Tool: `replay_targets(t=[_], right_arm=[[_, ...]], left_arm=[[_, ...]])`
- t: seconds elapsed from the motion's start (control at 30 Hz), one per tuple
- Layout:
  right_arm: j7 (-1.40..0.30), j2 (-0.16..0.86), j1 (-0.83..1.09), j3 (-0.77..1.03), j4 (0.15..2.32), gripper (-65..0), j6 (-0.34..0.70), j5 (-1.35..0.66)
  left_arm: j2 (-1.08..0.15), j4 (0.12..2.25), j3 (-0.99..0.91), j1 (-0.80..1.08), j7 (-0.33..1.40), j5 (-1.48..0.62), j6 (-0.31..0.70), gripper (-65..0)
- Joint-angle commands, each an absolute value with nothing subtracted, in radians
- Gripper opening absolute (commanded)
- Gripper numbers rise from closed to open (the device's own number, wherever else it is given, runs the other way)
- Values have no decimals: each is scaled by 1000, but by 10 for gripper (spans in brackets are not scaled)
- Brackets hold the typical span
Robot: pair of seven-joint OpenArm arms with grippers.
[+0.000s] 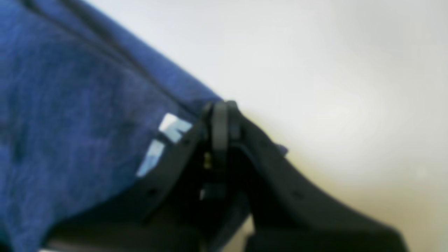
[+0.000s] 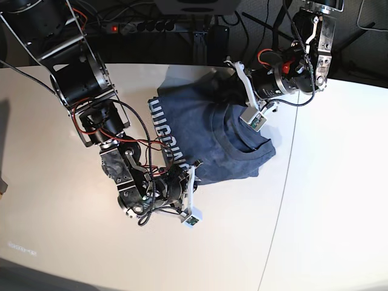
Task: Fold the T-shirt properly
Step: 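Press and straighten the folded shirt bundle with both grippers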
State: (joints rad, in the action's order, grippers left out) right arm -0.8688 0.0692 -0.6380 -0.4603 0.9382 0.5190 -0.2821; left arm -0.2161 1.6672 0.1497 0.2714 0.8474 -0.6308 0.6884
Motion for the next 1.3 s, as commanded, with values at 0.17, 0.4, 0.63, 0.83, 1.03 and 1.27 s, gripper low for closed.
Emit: replay_targets(t=[0.17,0.4,0.63,0.83,1.03,1.27], right_arm=[[-897,123,-667,-456,953,-650,556,-390],[-945,194,-633,-456,958,-650,567,-495],[-951,226,-471,-452,1074,-650,572,-501],[-951,242,-312,-408,1248,-650,572,-479],[-968,252,-187,-323,1404,-650,572,-496],[-981,252,-64,-288,1531,-650,572,-516]], left_arm=[[-235,1654,81,222,833,-624,698,-596],[-328,1654,1,213,771,-624,698,-596],[-352,1654,1,211,752,-609,698,-596],[-351,1654,1,177,751,-588,698,-596],[-352,1654,1,138,751,-559,698,-596],[-351,1653,2,116,736,-575,698,-596]])
